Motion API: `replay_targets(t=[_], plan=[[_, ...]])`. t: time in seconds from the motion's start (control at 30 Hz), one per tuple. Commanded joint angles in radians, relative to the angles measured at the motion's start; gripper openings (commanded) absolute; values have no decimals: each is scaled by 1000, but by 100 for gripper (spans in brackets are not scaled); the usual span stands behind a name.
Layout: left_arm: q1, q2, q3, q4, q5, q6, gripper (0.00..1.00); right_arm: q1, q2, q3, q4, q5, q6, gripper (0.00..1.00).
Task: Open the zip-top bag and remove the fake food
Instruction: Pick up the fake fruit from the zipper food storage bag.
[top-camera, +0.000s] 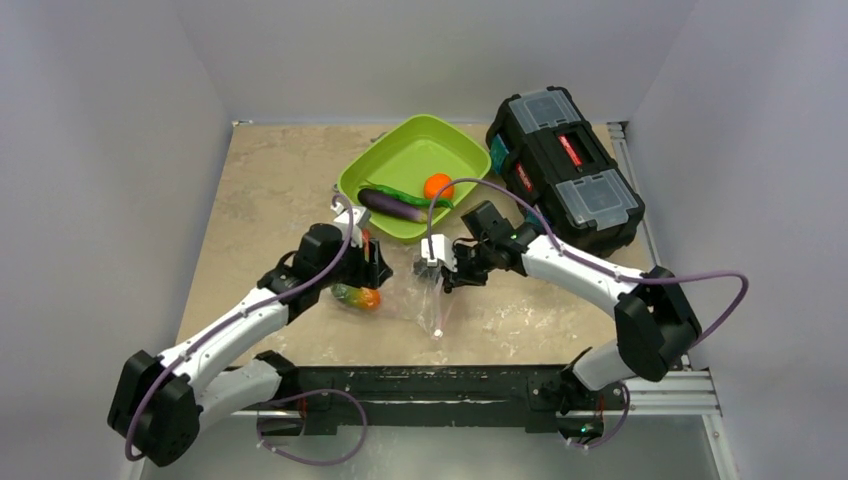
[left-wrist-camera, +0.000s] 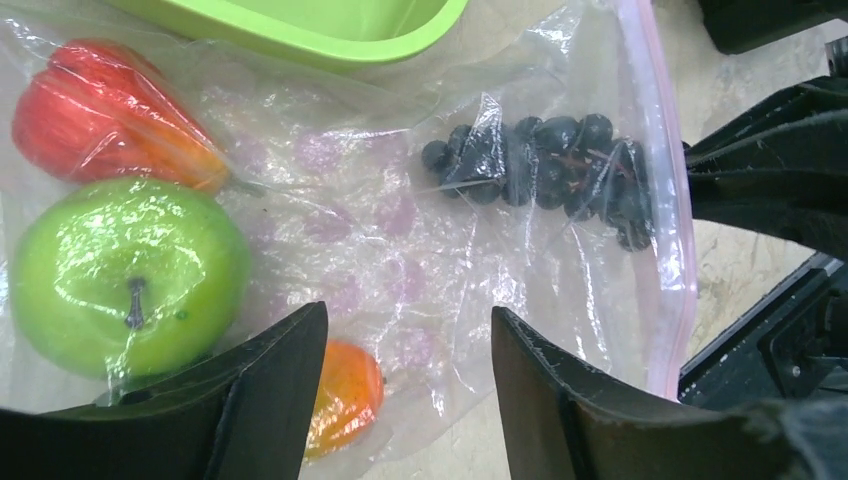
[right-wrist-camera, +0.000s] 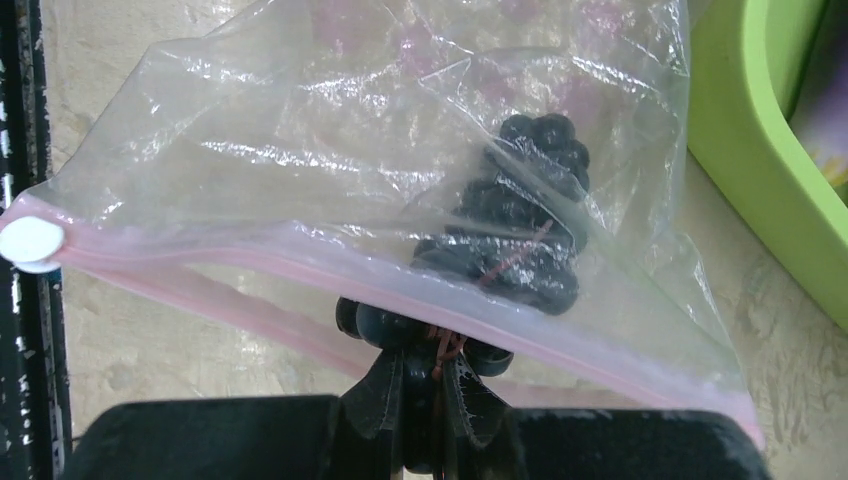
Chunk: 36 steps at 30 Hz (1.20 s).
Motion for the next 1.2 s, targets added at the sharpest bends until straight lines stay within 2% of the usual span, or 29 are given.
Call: replay_targets(t=[0.0,0.3,0.47,0.8,1.17], plan=[[-2,-97,-15,-41,-9,-13,62,-30,-73,-15,-25,-63,-6,0],[-1,-260,-64,-77,-3,-51,72,-97,-168,-68,-48,-87,1,0],[-1,-317,-77,-99,-1,-63,73,-103,-196,-85,-61,-82,6,0],[-2,-397,-85,-149,-9,-72,76,-126,-263,-106,-93,-66,5,0],[-1,-442,-95,-151,-8,-79,83,-144,-342,-125,-129,-49,17,0]])
